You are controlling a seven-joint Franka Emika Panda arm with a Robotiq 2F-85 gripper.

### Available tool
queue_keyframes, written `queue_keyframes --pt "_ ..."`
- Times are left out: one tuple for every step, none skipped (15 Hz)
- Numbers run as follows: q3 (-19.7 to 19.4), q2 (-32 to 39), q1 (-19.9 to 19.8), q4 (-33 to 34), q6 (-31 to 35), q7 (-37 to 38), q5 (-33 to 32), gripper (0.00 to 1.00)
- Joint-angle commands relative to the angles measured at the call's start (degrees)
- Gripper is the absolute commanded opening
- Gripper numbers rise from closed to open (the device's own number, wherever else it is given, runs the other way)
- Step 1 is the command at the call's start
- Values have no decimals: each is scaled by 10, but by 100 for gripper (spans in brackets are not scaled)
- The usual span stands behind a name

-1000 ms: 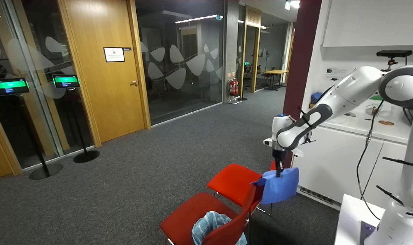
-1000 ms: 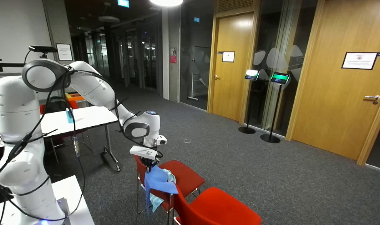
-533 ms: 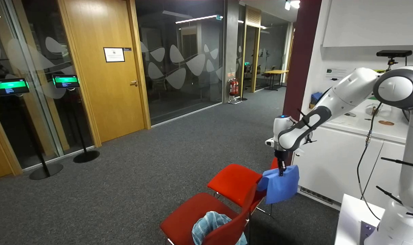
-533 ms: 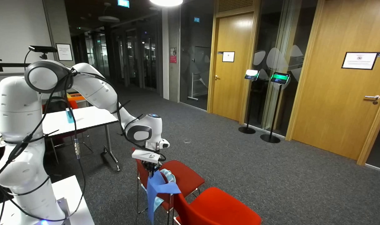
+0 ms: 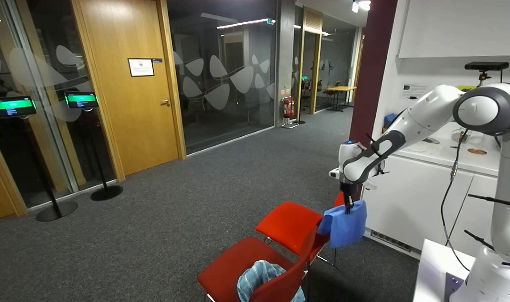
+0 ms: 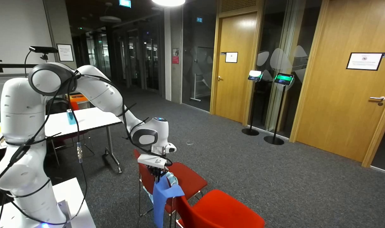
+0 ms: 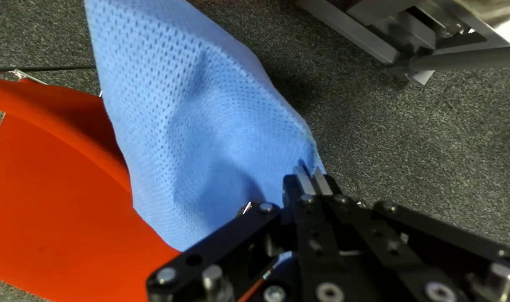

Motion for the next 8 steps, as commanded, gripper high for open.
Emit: queue_keyframes --pt "1 11 -20 19 7 -21 10 0" --pt "1 13 -22 22 8 -21 10 0" --pt "0 14 -24 24 9 -21 6 0" --pt "-1 14 -26 25 9 -21 1 0" --pt "-2 15 -27 27 9 -21 -2 0" --pt "-3 17 -29 30 9 -21 -6 0" --pt "-3 19 -30 33 9 -22 -9 0" --pt "-4 20 -31 34 9 -23 -10 0"
